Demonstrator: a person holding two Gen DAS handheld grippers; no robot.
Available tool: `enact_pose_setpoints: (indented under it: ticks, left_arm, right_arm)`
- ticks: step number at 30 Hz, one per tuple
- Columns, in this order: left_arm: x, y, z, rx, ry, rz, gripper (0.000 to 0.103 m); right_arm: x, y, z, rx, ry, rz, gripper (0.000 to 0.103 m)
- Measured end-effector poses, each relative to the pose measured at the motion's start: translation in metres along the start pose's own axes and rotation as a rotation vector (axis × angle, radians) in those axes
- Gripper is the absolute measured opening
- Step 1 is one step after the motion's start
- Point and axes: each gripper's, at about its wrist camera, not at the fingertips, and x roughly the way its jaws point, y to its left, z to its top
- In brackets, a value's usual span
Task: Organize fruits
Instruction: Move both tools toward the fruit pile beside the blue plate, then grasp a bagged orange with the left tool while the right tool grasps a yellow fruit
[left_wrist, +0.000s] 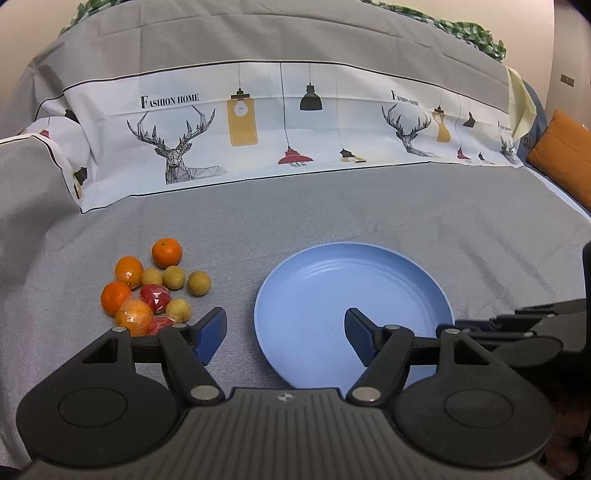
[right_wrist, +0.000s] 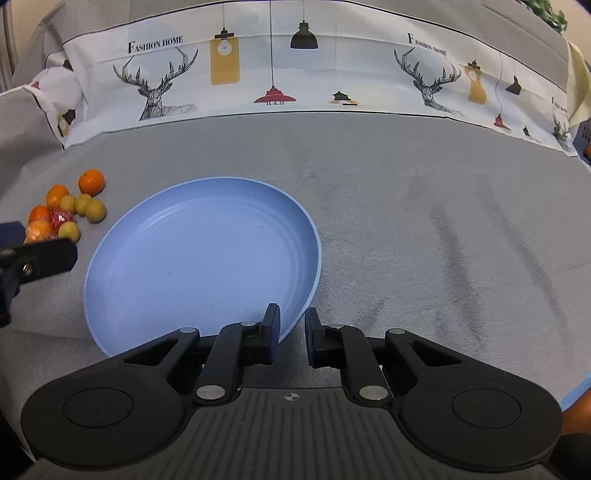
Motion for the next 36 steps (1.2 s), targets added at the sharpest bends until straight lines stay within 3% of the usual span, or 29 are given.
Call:
enact_pose_setpoints:
  ticks: [4,6,8,11,15,18,21,24,28,32,36]
  left_arm:
    - [-0.002,0.007,0.003,-0.042,-0.002,-0.013,0.076]
    - [-0.005,0.016,0.007,-0.091,-0.008,-0.022,0.068]
    - [-0.008,0.030,0.014,-0.159,0.002,-0.060,0.042]
    - [-0.013,0.049,0.033,-0.180,0.009,-0.070,0.020]
    - [-0.021,0.068,0.062,-0.051,-0.063,-0.026,0.020]
    - [-0.014,0.090,0.059,0.019,-0.102,0.024,0.020]
    - [0.003,0.129,0.058,-0.224,-0.025,0.049,0.020]
    - [0.019,0.153,0.056,-0.386,0.056,0.066,0.020]
    - [0.039,0.165,0.058,-0.460,0.153,0.085,0.023]
    - [0.052,0.176,0.056,-0.539,0.221,0.090,0.037]
    - [0.063,0.177,0.052,-0.537,0.290,0.091,0.041]
  right_arm:
    - [-0.006,0.003,0.000,-0.028,-0.011,-0.060,0.018]
    - [-0.013,0.003,0.003,-0.020,-0.043,-0.075,0.025]
    - [-0.020,-0.001,0.007,0.015,-0.060,-0.064,0.030]
    - [-0.035,-0.009,0.017,0.088,-0.120,0.005,0.030]
    - [-0.048,-0.007,0.030,0.097,-0.192,0.114,0.031]
    - [-0.049,0.006,0.046,0.066,-0.203,0.225,0.031]
    - [-0.048,0.027,0.065,-0.006,-0.226,0.301,0.031]
    - [-0.041,0.060,0.087,-0.068,-0.232,0.370,0.031]
    - [-0.005,0.099,0.108,-0.102,-0.167,0.429,0.031]
    - [0.039,0.128,0.110,-0.104,-0.068,0.446,0.031]
    - [0.069,0.156,0.108,-0.175,-0.030,0.435,0.031]
